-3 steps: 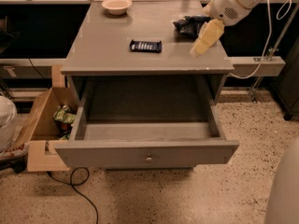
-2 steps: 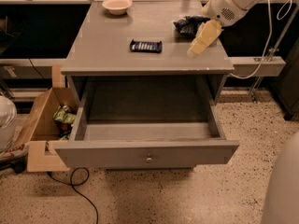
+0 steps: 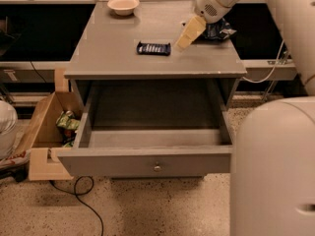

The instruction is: Place rxbar blueberry into top drawer

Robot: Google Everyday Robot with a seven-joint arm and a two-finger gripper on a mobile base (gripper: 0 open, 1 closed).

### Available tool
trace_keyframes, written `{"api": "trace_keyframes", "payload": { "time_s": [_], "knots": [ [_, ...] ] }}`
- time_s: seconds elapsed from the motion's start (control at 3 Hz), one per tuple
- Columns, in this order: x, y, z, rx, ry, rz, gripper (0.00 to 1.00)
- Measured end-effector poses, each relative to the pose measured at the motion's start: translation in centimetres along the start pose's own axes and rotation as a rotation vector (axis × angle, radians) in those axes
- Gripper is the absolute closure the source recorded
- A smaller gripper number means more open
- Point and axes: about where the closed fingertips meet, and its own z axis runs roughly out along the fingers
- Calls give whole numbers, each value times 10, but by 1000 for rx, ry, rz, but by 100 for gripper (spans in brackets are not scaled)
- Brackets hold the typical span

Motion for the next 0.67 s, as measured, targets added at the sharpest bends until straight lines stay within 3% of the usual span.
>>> {"api": "trace_keyframes", "payload": {
  "time_s": [0.67],
  "knots": [
    [-20, -8, 74, -34, 96, 57, 0]
  ]
}}
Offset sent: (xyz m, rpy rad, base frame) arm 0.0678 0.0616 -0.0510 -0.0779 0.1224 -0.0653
